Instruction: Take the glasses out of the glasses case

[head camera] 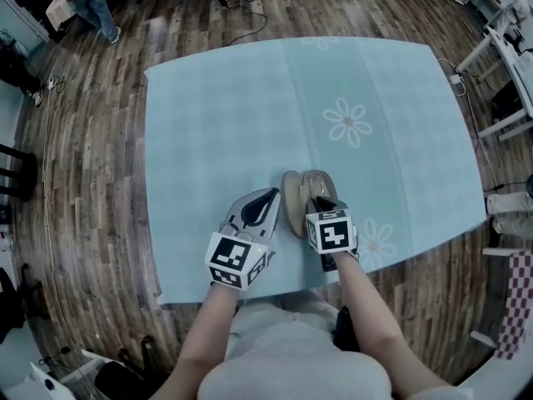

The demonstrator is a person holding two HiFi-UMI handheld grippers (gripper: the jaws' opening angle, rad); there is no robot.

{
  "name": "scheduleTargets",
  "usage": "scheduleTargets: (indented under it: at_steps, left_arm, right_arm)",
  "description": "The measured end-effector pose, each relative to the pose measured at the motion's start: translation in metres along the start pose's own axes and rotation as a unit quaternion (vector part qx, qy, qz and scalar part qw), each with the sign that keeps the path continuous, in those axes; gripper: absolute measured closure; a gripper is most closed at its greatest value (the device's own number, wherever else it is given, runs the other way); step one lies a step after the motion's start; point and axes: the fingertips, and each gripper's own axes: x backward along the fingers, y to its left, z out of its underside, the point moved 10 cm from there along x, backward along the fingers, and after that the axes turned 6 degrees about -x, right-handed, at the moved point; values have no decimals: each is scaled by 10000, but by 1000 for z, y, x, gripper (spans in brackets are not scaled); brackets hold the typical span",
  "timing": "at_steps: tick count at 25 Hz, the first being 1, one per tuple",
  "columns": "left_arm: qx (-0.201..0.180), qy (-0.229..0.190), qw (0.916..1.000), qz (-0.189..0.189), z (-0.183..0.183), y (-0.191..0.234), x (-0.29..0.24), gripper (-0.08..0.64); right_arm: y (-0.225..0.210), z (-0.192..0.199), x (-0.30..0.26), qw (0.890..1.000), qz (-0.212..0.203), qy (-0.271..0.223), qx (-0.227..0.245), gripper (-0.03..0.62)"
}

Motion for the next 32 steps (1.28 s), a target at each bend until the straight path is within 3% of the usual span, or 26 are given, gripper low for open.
scheduleTargets:
  at_steps: [6, 18, 28, 32]
  left_arm:
    - [-51, -17, 10000, -84, -2, -6, 0, 551]
    - [-174, -103, 9995, -244, -8, -12, 14, 551]
    - [-304, -182, 9990, -262, -15, -17, 21, 551]
    - [-348, -224, 9989, -241, -18, -21, 20, 551]
  right_arm:
    - [-1, -4, -6, 9996, 104, 256, 32, 536]
    - [11, -2, -1, 9977, 580, -115, 335, 565]
    - [6, -4, 7, 9993, 293, -219, -57, 566]
    - [6, -8, 12, 9994, 170, -300, -14, 566]
